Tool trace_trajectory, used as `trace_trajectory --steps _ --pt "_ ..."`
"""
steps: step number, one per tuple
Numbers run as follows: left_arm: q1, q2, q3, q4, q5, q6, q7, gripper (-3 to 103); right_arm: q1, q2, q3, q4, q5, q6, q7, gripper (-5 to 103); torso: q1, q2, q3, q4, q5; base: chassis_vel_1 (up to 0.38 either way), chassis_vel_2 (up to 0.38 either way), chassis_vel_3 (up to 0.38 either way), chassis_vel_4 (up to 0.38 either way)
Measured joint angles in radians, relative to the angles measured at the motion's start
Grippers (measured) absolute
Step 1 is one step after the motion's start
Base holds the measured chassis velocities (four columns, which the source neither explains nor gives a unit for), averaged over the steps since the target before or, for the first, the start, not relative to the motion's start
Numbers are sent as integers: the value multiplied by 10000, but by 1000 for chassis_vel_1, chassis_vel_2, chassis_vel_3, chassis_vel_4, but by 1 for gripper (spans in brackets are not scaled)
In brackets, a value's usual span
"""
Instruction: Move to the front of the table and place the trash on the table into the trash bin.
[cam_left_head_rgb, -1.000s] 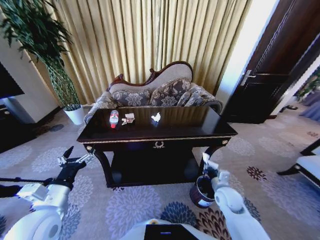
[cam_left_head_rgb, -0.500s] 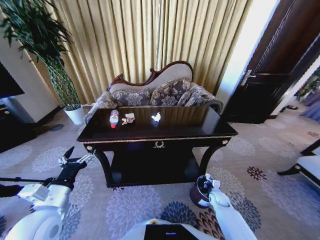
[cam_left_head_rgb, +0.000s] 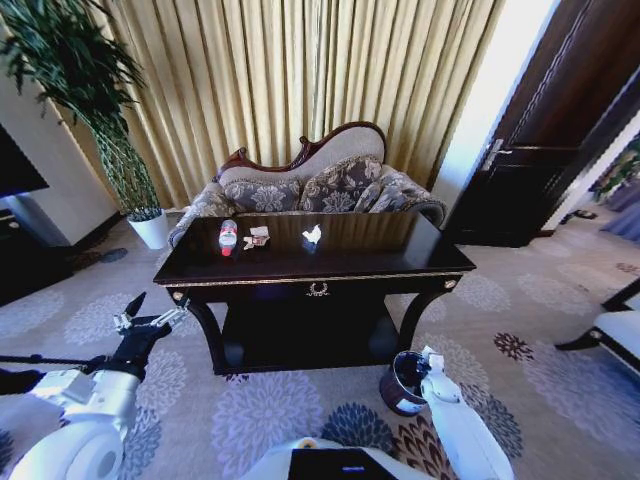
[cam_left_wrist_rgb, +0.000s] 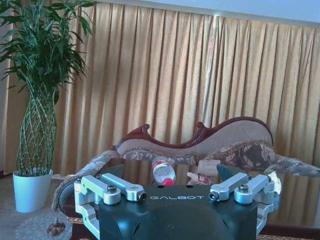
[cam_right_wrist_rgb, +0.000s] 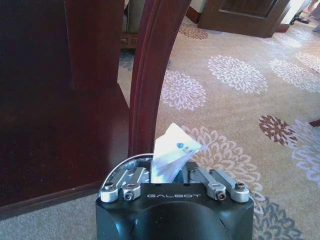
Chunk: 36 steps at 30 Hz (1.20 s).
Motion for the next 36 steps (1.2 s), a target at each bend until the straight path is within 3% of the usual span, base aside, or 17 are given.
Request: trace_trajectory --steps 1,2,4,6,7,9,10,12,13,15,16,18,19,33,36 --pt "0 0 0 0 0 0 0 100 0 0 0 0 0 0 0 25 0 0 0 0 0 0 0 0 0" --pt "5 -3 2 0 3 0 0 100 -3 1 -4 9 13 0 29 36 0 0 0 0 0 0 0 0 0" --pt "29 -9 1 0 6 -8 3 100 -19 7 -12 54 45 0 107 47 0 0 0 0 0 0 0 0 0" --pt "32 -10 -2 0 8 -10 3 100 -43 7 -12 87 62 0 116 47 0 0 0 0 0 0 0 0 0" --pt "35 -13 -4 0 8 -10 3 100 -62 7 -12 116 93 0 119 58 0 0 0 0 0 0 0 0 0" --pt "37 -15 -6 0 8 -11 3 100 -73 6 -12 133 123 0 121 58 0 0 0 0 0 0 0 0 0" --pt "40 -17 -12 0 7 -11 0 100 -84 6 -13 151 160 0 124 70 0 0 0 0 0 0 0 0 0" --pt "41 -18 -18 0 4 -12 -2 100 -108 7 -12 164 176 0 125 70 0 0 0 0 0 0 0 0 0" --pt "42 -18 -19 0 3 -13 -2 100 -124 11 -11 170 177 0 126 80 0 0 0 0 0 0 0 0 0" --pt "43 -20 -20 0 1 -16 -2 100 -163 19 -9 186 180 1 126 80 0 0 0 0 0 0 0 0 0" --pt "43 -20 -20 0 1 -19 -2 100 -181 30 -5 192 183 2 125 90 0 0 0 -1 0 0 0 0 0" --pt "43 -20 -20 0 1 -20 -2 100 -192 35 -3 198 184 2 126 90 0 0 0 0 0 0 0 0 0" --pt "43 -19 -19 0 1 -21 -2 100 -205 43 7 222 195 3 125 99 0 0 0 0 0 0 0 0 0" --pt "12 -17 -29 0 2 -41 81 100 -393 7 92 492 395 12 114 100 0 0 0 0 0 0 0 0 0" --pt "-9 -14 -28 0 2 -41 80 100 -810 4 205 1659 683 37 -42 100 0 0 0 1 0 0 0 0 0"
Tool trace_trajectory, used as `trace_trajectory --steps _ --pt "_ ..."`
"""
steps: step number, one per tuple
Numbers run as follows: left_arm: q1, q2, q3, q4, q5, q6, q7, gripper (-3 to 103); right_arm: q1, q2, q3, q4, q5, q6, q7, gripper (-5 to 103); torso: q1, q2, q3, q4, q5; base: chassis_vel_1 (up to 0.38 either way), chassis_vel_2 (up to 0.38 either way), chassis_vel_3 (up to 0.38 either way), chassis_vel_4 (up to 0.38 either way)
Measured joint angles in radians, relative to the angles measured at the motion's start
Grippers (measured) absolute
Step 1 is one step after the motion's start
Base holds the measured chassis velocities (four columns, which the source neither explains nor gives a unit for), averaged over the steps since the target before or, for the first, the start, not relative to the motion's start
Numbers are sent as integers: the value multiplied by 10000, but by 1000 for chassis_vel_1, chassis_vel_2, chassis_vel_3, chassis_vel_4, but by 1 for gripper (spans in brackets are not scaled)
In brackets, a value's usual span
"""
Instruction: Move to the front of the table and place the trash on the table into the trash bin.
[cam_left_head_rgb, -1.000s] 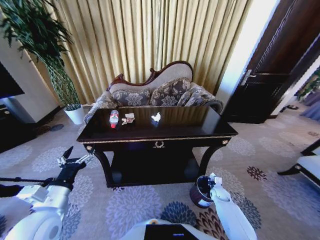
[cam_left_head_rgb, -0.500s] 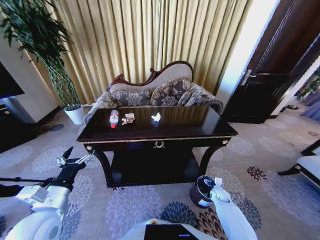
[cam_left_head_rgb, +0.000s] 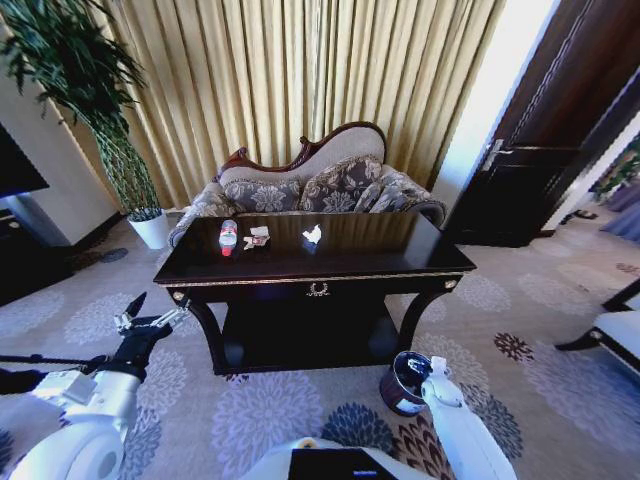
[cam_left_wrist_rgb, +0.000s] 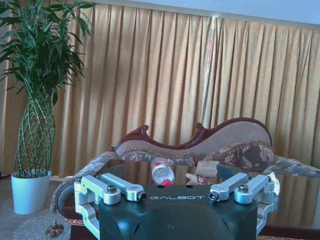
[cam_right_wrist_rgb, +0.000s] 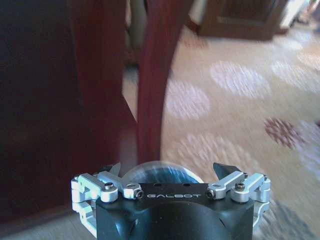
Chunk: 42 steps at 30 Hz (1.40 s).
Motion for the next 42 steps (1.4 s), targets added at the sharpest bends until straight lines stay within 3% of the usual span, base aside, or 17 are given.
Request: trace_trajectory --steps 5,9,12,16,22,30,42 --pt "-8 16 -16 0 0 0 -3 100 -494 -82 114 1837 440 -44 -134 100 -1 1 0 -1 -2 0 0 0 0" --pt "-12 46 -40 0 -11 3 -21 100 -1436 -195 76 4965 1002 -58 -378 100 -1 1 0 -2 -2 0 0 0 0" --pt "-34 49 -37 0 -13 18 -24 100 -1802 -176 61 6345 1149 -59 -430 100 -1 1 0 -2 -1 0 0 0 0" --pt "-35 27 -39 0 -11 78 -44 100 -2354 -88 78 8407 1167 -77 -485 100 -1 1 0 0 -2 0 0 0 0" --pt "-79 6 -45 0 -7 249 -66 100 -2996 -57 116 10112 915 -114 -500 100 -1 2 0 -1 0 0 0 0 0" --pt "-143 -9 -26 0 -1 377 -81 100 -3180 -20 -15 10979 336 -130 -625 100 -1 2 0 -1 0 0 0 0 0" --pt "-207 6 -35 0 7 473 -102 100 -3160 -91 -311 11177 271 -292 -792 100 -1 1 0 -2 0 0 0 0 0"
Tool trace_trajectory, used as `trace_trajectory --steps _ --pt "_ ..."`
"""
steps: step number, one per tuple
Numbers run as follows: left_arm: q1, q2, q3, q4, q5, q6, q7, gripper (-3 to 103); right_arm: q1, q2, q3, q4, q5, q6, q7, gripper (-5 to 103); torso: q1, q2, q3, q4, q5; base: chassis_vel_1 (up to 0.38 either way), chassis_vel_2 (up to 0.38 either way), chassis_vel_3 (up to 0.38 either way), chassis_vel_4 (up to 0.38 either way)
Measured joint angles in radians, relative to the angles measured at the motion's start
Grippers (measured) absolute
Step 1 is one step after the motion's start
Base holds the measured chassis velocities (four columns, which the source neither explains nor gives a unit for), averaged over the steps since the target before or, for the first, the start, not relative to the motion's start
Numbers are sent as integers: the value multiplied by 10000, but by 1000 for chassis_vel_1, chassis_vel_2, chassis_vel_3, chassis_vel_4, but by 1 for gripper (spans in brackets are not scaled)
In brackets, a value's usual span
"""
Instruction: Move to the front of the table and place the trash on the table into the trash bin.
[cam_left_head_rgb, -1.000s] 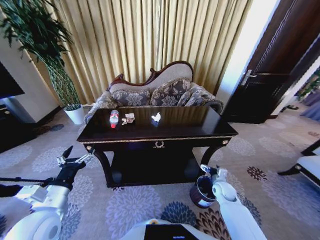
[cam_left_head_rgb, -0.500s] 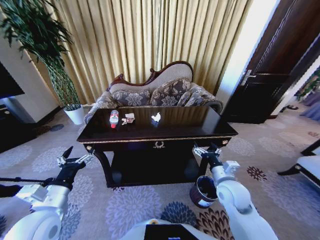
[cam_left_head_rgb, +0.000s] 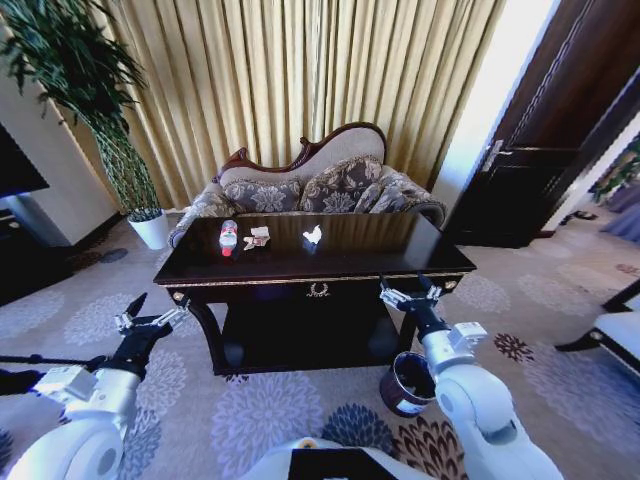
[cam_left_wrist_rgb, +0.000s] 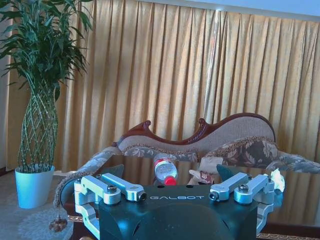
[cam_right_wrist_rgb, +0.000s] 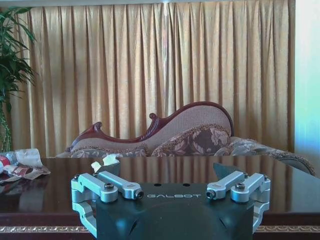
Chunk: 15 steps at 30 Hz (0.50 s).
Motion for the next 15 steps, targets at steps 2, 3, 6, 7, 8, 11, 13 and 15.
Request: trace_trajectory --steps 2,3,6,7,8,11,13,15 --pt "-2 -2 1 0 1 0 -5 100 18 3 -10 1 1 -4 0 100 0 0 0 0 0 0 0 0 0" --pt "-4 -5 1 0 2 0 -19 100 27 3 -13 1 13 -7 0 100 1 -1 0 1 0 0 0 0 0" --pt "-9 -7 6 0 1 -22 -51 100 0 4 -16 2 20 -10 0 100 1 0 1 1 -1 0 0 0 0" --pt "-9 -8 6 0 1 -35 -58 100 -17 -1 -32 2 20 -11 0 100 0 -1 1 0 0 0 0 0 0" --pt "-9 -8 6 0 1 -35 -58 100 -17 -1 -32 2 20 -11 0 100 0 -1 1 0 0 0 0 0 0" --pt "-9 -9 7 0 1 -60 -60 100 -22 -23 -115 3 6 -13 -29 100 0 -1 1 0 0 -39 27 17 -25" --pt "-10 -12 7 0 1 -65 -61 100 -7 -23 -133 4 4 -17 -46 100 0 0 1 0 0 0 0 0 0" --pt "-9 -17 7 0 1 -90 -61 100 11 -20 -151 4 3 -20 -63 100 0 0 0 1 0 -22 12 16 -26"
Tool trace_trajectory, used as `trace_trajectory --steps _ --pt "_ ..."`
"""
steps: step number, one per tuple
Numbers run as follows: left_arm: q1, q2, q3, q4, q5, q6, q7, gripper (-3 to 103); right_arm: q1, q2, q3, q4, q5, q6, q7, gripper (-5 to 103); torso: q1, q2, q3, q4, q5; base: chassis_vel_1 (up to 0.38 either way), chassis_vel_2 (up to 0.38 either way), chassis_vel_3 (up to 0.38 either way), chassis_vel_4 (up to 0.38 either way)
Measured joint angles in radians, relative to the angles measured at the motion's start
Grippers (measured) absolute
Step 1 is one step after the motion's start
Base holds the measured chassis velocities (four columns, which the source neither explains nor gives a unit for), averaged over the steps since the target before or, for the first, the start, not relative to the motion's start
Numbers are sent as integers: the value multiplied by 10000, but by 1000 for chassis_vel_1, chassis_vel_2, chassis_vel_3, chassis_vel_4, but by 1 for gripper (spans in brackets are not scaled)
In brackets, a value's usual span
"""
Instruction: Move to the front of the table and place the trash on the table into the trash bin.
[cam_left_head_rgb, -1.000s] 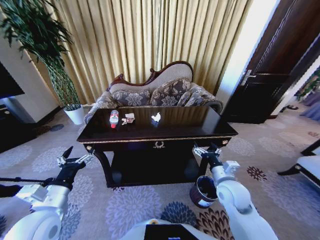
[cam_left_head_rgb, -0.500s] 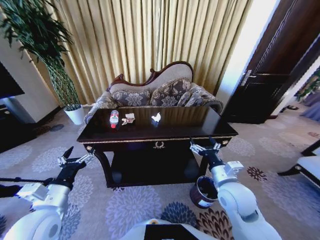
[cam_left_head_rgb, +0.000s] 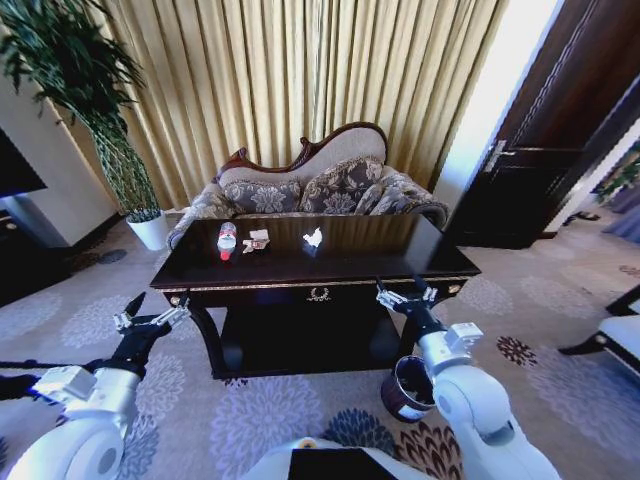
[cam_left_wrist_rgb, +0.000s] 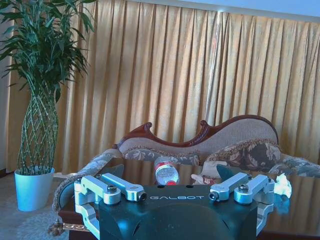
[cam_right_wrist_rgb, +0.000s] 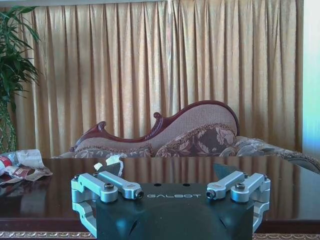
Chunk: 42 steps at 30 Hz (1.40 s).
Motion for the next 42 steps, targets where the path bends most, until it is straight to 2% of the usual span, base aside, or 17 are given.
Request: trace_trajectory --steps 38,40,42 --pt "25 -66 42 0 2 -70 8 100 128 -121 -76 -191 133 16 -43 100 4 -2 1 0 0 -69 61 65 -65" --pt "29 -66 42 0 2 -70 6 100 204 -208 -109 -228 220 -46 -40 100 3 -1 1 -1 0 0 0 0 0" --pt "35 -71 48 0 1 -63 1 100 627 -511 -151 -300 720 -628 48 100 -1 1 -1 -2 2 0 0 0 0"
